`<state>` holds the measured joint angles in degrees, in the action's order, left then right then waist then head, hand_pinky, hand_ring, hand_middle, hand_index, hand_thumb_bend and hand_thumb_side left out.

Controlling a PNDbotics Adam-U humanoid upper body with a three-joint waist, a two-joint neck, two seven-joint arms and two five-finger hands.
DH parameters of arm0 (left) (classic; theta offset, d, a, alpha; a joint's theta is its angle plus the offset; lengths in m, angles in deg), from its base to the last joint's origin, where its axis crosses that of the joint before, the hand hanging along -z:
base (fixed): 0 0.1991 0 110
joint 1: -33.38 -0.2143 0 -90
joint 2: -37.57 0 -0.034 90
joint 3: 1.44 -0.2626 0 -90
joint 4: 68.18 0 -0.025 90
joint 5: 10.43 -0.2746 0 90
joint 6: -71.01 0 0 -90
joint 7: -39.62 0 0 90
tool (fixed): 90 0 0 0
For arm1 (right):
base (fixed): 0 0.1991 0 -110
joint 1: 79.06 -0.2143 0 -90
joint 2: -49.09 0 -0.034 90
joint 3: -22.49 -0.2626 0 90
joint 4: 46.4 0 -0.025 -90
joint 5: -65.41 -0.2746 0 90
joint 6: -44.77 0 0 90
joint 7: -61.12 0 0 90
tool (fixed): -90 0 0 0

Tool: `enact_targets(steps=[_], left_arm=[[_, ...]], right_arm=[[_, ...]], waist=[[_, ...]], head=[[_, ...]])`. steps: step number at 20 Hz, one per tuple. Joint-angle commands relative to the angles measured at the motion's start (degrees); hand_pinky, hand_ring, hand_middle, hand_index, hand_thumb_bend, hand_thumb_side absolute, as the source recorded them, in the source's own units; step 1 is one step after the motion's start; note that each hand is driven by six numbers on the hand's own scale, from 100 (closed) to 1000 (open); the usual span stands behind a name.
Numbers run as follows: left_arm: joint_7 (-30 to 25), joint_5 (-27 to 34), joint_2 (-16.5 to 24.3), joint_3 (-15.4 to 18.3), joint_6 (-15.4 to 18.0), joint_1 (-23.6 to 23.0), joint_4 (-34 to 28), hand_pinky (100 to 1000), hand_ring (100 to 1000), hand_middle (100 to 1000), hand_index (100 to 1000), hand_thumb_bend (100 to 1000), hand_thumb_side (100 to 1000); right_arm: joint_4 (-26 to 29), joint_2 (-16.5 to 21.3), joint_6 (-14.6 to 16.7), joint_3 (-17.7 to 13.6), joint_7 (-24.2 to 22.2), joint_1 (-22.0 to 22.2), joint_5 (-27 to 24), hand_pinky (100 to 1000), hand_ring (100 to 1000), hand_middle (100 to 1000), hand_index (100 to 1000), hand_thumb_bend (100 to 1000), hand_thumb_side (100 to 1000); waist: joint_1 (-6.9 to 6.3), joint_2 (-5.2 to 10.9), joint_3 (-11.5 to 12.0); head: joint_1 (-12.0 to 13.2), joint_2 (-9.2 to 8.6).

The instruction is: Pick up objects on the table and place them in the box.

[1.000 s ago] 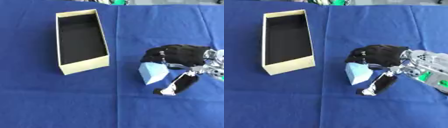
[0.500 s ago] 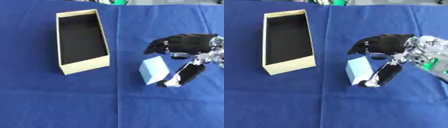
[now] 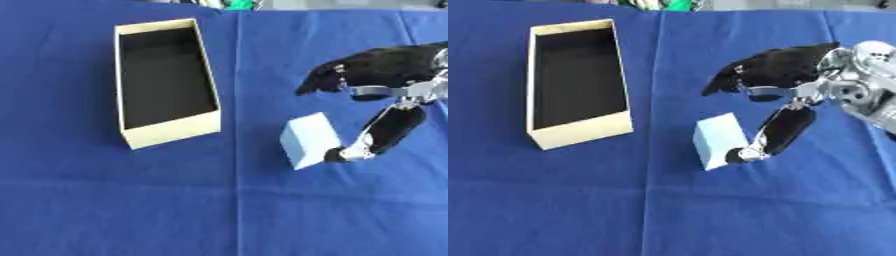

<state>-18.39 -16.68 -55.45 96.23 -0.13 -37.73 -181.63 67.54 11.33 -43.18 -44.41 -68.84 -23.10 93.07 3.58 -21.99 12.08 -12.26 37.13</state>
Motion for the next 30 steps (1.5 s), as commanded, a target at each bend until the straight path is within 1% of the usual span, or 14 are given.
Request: enact_targets(steps=[1,5,8,13,17,21,24,30], left_arm=[[-0.29,-0.16,1.70,0.05,0.00,0.15,-1.13,482,739,608,737,100,683],[-0.21,-0.20,1.73,0.14,0.02,0.16,-1.13,482,740,608,737,100,682],[-0.20,-0.19,1.55,0.12,-0.08,0.05,-1.13,482,740,608,737,100,684],[-0.23,-0.19,1.32,0.12,-0.06,-0.07,-1.13,482,741,608,737,100,684],[-0.22,-0.15,1.23,0.12,-0.02,-0.02,-1.13,482,741,609,737,100,684],[-0.25,-0.14,1.04,0.09,0.01,-0.04,-1.13,482,742,609,737,100,684],[-0.26,-0.09,0.88,0.12,-0.01,-0.14,-1.13,482,742,609,737,100,684],[-0.32,0.03,0.64,0.10,-0.05,-0.22,-1.13,482,743,609,737,100,685]], right_arm=[[0.65,2.17,-0.14,-0.04,-3.12,-1.45,0.59,860,984,914,1000,522,701],[0.65,0.96,-1.25,0.51,-6.92,-2.71,0.24,860,983,911,1000,528,707],[0.65,-0.42,-2.69,0.62,-9.27,-4.13,-0.06,853,978,903,1000,519,739],[0.65,-2.35,-6.48,1.29,-9.53,-5.67,1.23,852,976,897,1000,501,751],[0.65,-3.35,-8.47,2.26,-10.23,-6.21,1.72,851,974,895,1000,495,761],[0.65,-4.20,-9.90,2.95,-10.95,-6.39,2.51,851,973,894,1000,497,754],[0.65,-4.48,-10.67,3.48,-11.84,-5.80,3.01,854,974,894,1000,502,729],[-0.66,-4.52,-11.41,3.31,-12.00,-4.14,4.39,853,975,894,1000,506,708]], waist=[[0.66,0.53,0.01],[0.76,0.55,0.19],[0.67,0.52,0.24],[0.36,0.31,0.52],[0.21,0.08,0.55],[0.02,-0.18,0.76],[-0.18,-0.42,1.02],[-0.46,-0.82,1.08]], head=[[-0.08,-0.36],[-0.32,-0.66],[-0.35,-0.83],[-0.56,-0.94],[-0.80,-0.70],[-1.05,-0.68],[-1.15,-0.67],[-1.16,-0.77]])
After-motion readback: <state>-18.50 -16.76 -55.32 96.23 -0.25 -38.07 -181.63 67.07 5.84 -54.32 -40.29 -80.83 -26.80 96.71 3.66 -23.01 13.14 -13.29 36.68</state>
